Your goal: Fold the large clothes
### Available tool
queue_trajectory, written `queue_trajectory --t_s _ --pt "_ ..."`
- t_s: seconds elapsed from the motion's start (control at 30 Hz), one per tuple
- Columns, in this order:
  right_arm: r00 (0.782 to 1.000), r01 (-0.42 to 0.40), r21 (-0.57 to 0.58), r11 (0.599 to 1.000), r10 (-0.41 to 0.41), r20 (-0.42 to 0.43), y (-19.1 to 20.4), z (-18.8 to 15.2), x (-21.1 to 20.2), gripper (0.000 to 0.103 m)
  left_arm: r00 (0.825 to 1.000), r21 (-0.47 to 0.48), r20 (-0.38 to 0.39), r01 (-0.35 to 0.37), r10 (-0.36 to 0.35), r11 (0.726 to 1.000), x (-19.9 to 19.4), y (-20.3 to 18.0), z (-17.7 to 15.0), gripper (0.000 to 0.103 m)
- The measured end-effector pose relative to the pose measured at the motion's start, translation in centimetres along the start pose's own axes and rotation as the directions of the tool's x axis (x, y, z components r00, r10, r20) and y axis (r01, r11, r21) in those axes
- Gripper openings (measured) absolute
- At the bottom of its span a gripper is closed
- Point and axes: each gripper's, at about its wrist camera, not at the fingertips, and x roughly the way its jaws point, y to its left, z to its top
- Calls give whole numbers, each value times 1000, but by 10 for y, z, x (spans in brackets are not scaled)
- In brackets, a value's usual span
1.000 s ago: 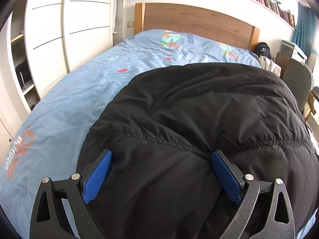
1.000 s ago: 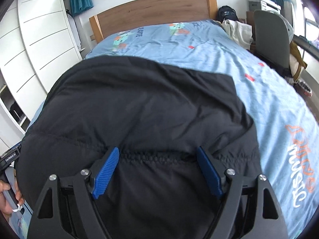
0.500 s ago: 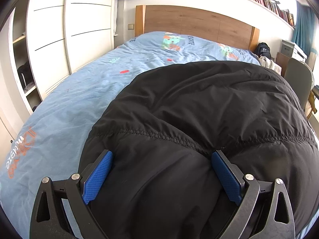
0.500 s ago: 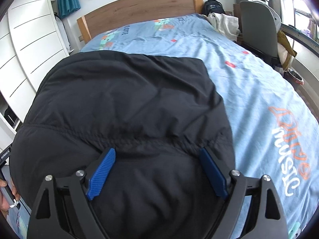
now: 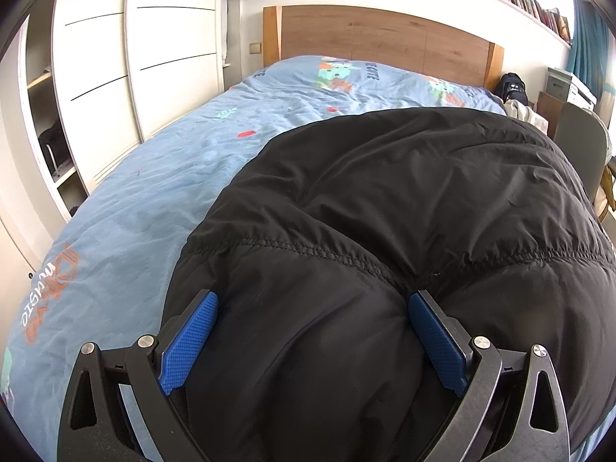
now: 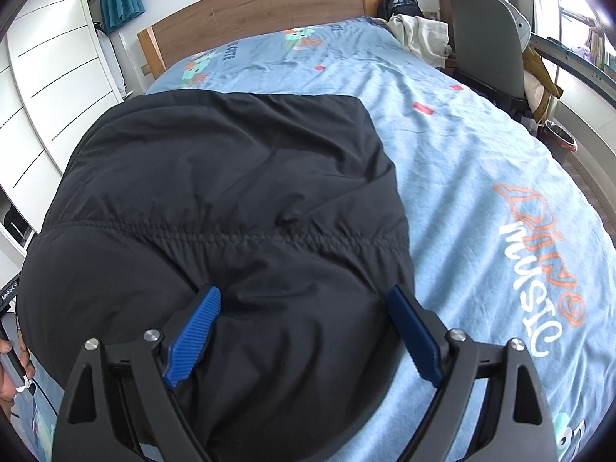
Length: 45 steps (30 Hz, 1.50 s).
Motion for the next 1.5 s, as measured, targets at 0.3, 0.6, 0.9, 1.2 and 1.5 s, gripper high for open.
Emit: queue_trajectory --t_s 0.3,0.6,0.9,1.2,1.5 --pt "1000 11 20 1000 -11 -14 -11 -6 -10 89 999 5 -36 11 -11 1000 -6 6 0 98" --pt "999 -31 76 997 31 12 -35 -5 -30 90 997 -61 -36 69 -72 996 -28 59 11 102" --pt "963 -257 369 893 271 15 -91 -8 -14 101 971 -242 -145 153 -191 958 -6 137 6 102" --pt "861 -399 531 748 505 -65 -88 -35 47 103 867 -497 -176 331 -467 802 43 161 -22 102" --pt "780 -496 544 677 623 -64 -60 -41 84 103 715 -611 -140 482 -685 628 74 139 -50 102"
